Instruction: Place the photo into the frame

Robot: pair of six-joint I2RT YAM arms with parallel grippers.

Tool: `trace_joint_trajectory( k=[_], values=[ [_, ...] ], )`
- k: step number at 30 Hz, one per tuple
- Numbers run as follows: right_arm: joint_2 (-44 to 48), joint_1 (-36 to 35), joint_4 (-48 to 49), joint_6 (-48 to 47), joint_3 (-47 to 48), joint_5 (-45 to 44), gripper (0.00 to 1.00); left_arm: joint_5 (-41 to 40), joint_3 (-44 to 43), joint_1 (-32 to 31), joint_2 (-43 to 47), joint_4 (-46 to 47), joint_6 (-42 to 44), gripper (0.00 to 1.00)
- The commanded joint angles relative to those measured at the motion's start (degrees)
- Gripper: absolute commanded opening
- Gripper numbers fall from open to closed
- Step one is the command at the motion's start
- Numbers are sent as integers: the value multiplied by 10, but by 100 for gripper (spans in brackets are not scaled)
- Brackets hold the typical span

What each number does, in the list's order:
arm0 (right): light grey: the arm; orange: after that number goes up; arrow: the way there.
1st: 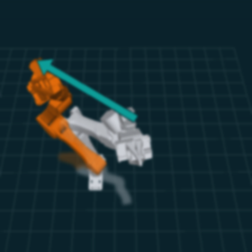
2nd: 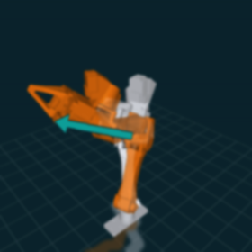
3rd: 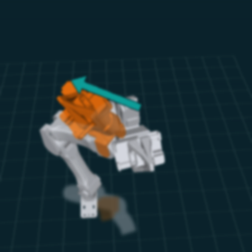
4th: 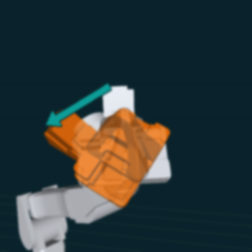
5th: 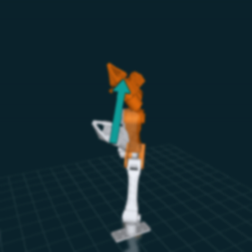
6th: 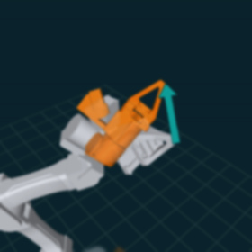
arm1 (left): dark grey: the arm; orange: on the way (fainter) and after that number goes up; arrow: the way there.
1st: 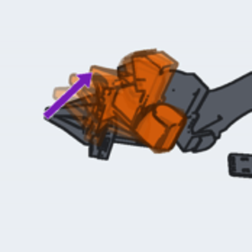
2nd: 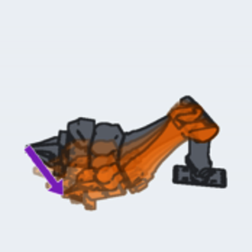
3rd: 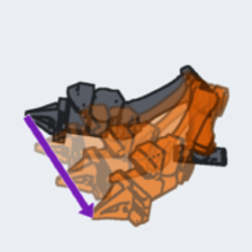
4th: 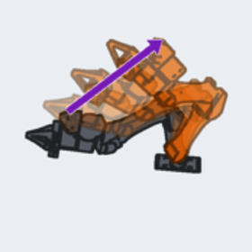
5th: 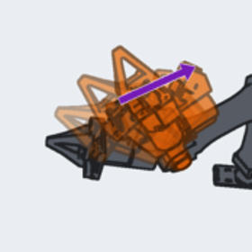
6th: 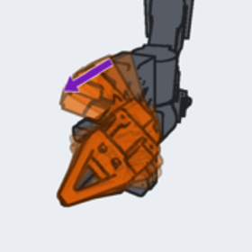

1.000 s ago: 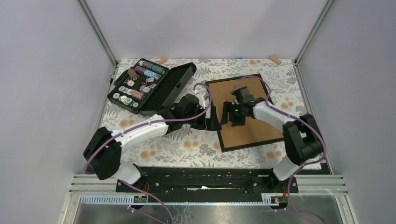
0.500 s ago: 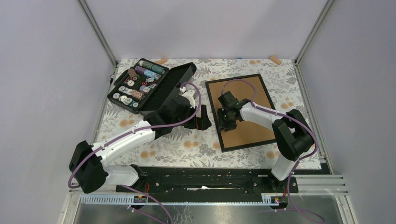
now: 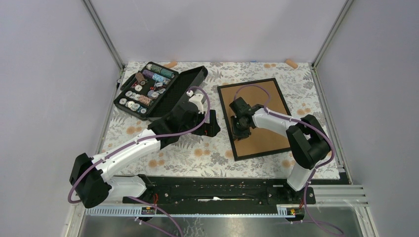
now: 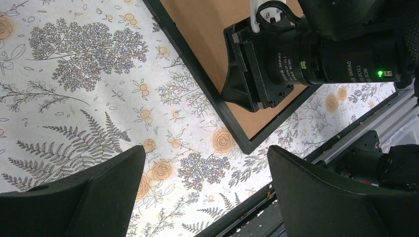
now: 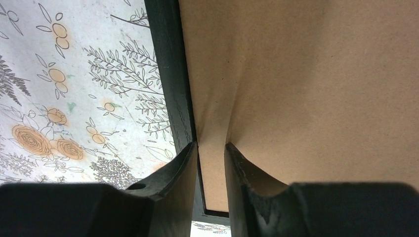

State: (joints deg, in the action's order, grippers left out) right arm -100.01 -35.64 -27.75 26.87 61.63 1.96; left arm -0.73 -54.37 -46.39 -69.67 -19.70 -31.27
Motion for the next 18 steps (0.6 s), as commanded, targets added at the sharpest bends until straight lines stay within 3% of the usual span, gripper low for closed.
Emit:
trace_joint_trajectory(
  k=[1,8,18],
  values=[
    [-28,-9,-18,2,10,-32,33,-16,-9,3,26,14,14,99],
    [-32,-23,-36,11,-3,-61,29,-24,-10,3,34,9,19,99],
    [-71,-49,-88,35,6,-167,25,-30,-18,4,45,4,25,99]
  ],
)
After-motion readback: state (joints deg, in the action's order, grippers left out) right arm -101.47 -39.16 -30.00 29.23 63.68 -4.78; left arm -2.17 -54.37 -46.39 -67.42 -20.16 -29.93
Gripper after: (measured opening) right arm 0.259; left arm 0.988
